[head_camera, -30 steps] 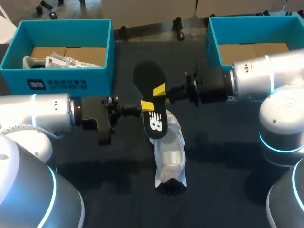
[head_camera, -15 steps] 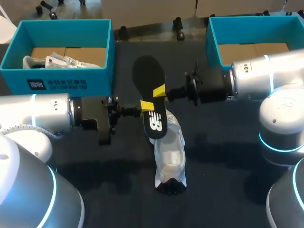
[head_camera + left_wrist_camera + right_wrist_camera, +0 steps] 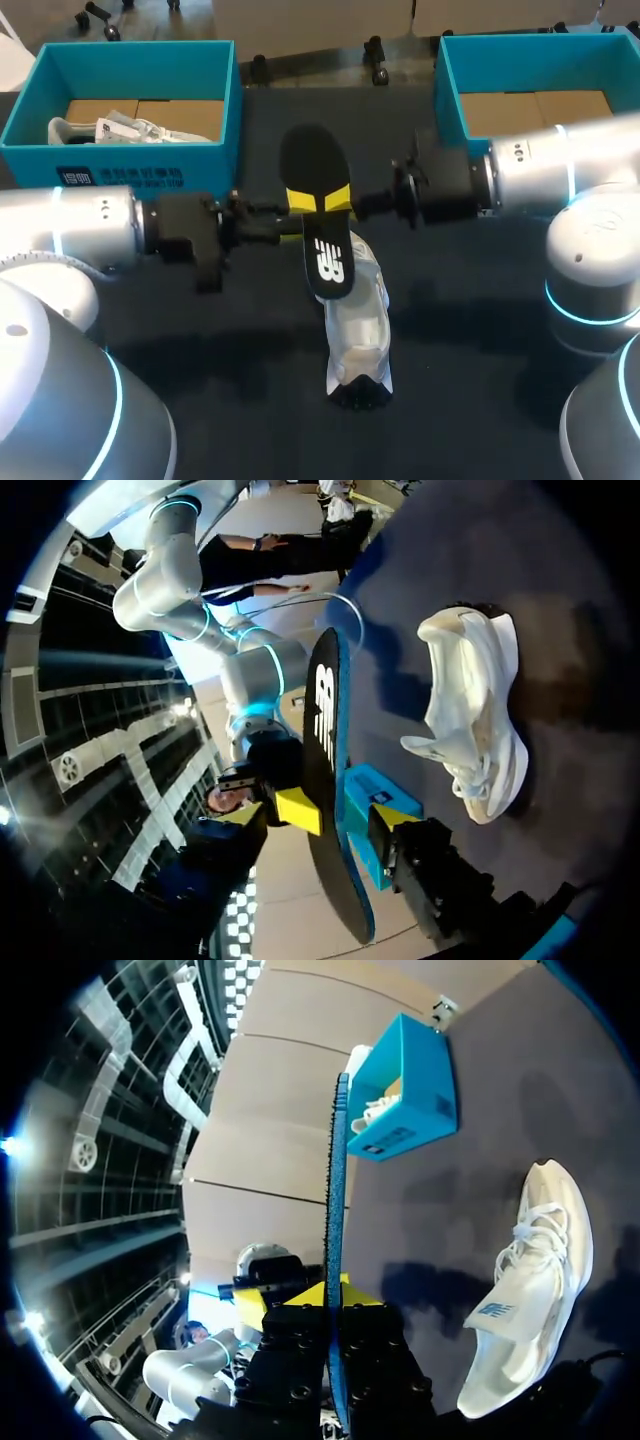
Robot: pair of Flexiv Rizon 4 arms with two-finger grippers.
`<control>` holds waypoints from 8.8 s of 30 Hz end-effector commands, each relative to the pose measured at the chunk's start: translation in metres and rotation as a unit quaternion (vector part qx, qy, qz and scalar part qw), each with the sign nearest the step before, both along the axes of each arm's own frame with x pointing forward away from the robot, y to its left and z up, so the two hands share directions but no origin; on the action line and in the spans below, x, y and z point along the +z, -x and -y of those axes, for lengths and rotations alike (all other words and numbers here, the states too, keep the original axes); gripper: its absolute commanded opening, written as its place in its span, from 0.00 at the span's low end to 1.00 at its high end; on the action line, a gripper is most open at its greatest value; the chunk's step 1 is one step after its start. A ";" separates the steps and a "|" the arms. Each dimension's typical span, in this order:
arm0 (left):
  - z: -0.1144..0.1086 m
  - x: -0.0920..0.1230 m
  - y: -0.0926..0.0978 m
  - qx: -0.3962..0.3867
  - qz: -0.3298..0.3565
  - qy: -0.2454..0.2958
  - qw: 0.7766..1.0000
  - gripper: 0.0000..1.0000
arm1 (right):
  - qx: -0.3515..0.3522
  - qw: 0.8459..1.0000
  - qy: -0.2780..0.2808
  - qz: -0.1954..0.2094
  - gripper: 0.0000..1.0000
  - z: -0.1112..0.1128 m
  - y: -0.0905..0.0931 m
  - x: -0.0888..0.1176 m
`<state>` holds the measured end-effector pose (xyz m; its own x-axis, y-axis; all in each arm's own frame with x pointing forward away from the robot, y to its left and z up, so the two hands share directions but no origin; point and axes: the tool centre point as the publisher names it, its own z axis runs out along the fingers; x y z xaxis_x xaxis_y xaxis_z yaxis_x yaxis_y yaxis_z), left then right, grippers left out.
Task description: Take the shoe out of the shoebox, open the shoe tongue, remove and reinsert the insole, then place the shoe into the shoebox
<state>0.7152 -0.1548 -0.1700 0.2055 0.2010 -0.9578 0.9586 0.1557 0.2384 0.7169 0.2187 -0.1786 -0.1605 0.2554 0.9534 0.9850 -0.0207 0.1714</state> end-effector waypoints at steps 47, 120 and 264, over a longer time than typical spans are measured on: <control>-0.028 0.076 -0.062 -0.125 -0.089 -0.460 0.875 1.00 | 0.005 1.000 -0.001 -0.007 0.00 0.009 -0.003 -0.019; -0.006 0.138 -0.086 0.051 -0.123 -0.088 0.987 1.00 | 0.005 1.000 -0.001 -0.007 0.00 0.009 -0.003 -0.019; 0.024 -0.031 -0.068 0.013 -0.123 0.146 0.982 0.38 | 0.005 1.000 -0.001 -0.007 0.00 0.009 -0.003 -0.019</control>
<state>0.7834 -0.1762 -0.2010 -0.0418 -0.0876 -0.9953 0.9771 0.2044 -0.0590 0.7202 0.2079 -0.1980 -0.1516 0.2473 0.9570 0.9873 -0.0089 0.1587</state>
